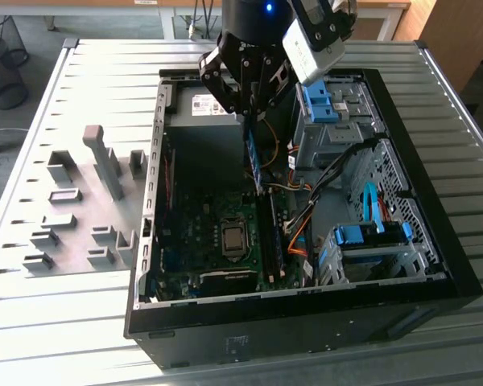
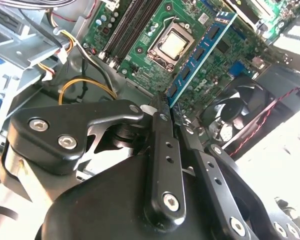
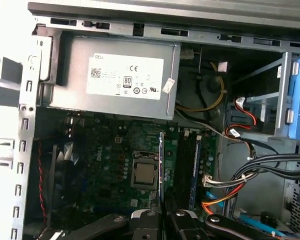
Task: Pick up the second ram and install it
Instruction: 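Insert the second ram into the second slot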
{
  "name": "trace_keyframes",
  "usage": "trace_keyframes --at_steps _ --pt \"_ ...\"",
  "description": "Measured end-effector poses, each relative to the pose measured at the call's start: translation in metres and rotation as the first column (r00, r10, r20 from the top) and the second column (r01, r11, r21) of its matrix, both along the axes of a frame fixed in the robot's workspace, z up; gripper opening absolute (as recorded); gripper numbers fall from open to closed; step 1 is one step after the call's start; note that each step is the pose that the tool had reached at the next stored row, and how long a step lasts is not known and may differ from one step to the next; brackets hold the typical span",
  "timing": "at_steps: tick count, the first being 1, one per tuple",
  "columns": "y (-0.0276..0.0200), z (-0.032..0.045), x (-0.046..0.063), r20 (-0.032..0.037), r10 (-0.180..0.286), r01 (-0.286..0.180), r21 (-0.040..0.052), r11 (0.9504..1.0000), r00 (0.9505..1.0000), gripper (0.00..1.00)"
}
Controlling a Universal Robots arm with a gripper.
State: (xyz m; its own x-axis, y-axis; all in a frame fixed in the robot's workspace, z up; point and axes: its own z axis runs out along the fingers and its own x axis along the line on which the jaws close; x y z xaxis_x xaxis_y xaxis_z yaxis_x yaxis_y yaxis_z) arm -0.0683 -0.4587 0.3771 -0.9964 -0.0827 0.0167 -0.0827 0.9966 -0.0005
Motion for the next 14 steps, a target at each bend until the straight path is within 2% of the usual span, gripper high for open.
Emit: trace_keyframes --at_steps 6,14 --pt "0.0000 -0.0002 0.0000 -0.0001 -0.044 0.044 -0.0001 0.9990 0.9990 0.14" --pt "0.0000 -0.0002 0.0000 0.0000 -0.051 0.051 0.0000 0.9987 0.9987 0.14"
